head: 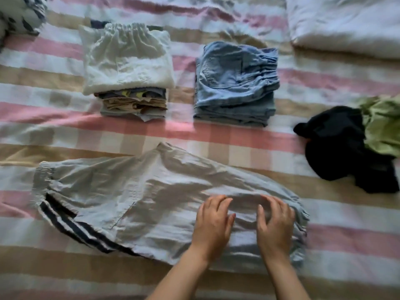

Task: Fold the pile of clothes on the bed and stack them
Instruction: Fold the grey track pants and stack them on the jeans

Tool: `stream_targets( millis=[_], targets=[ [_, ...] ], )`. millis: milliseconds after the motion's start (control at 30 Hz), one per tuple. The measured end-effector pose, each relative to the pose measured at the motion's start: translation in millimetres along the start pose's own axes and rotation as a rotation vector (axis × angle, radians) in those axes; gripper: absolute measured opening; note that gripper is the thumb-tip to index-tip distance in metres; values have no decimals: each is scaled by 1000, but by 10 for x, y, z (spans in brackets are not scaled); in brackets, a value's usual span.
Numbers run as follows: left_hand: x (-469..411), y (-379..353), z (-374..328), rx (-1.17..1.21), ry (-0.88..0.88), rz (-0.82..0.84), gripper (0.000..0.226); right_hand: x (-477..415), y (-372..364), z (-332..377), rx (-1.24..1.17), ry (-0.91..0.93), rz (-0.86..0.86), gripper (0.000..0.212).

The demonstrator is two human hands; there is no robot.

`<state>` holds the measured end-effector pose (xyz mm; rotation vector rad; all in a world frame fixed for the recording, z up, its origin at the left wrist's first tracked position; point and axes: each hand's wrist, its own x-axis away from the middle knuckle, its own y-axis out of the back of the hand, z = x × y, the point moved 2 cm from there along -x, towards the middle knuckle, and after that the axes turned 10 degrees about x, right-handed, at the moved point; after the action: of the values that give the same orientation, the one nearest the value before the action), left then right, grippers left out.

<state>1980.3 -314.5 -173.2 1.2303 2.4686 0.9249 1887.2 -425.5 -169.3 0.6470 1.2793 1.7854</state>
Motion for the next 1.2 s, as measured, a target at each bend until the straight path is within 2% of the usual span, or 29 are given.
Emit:
stream_targets(
  millis=[100,200,267,367,433,500,533,600,700,767,867,967,1067,1133,1200],
  targets=[
    [-86,-307,-230,-27,-17,100,39,-37,124,-348,-14,-65,-58,25],
    [-159,-594,-457,-62,-49,175,40,-34,197,-664,-22,-160,-73,29],
    [-218,-745,-572,-37,-47,205,41,-19,185,-844,-44,-284,-15,32],
    [-385,-933,-690,14,-67,154,41,38,114,-1039,-201,-515,189,46],
    [-570,-1032,-725,-138,-135,187,53,82,59,-1081,-253,-596,321,47],
    [-804,-1131,-729,-349,-147,339,43,103,33,-1109,-264,-605,423,38],
    [-917,-1169,-708,-386,-138,414,34,99,44,-1119,-270,-592,422,32],
    [-1102,-1244,-722,-427,-137,499,23,63,111,-1167,-300,-557,317,25],
    [-1241,-1425,-930,-370,-260,446,22,-62,273,-1336,-271,-541,103,23],
    [-1261,-1571,-1073,-306,-316,376,22,-178,333,-1514,-227,-551,38,24],
    [-1254,-1698,-1125,-264,-224,307,19,-325,365,-1711,-256,-515,63,28],
    [-1173,-1635,-1077,-219,-179,227,15,-353,397,-1735,-262,-412,82,22],
    [-1099,-1516,-1060,-141,-154,148,25,-379,357,-1682,-370,-369,197,14],
    [-1096,-1479,-1064,-115,-130,95,25,-436,325,-1659,-460,-376,271,15],
    [-1097,-1450,-1040,-92,-109,62,24,-494,306,-1694,-508,-446,272,11]
  ],
)
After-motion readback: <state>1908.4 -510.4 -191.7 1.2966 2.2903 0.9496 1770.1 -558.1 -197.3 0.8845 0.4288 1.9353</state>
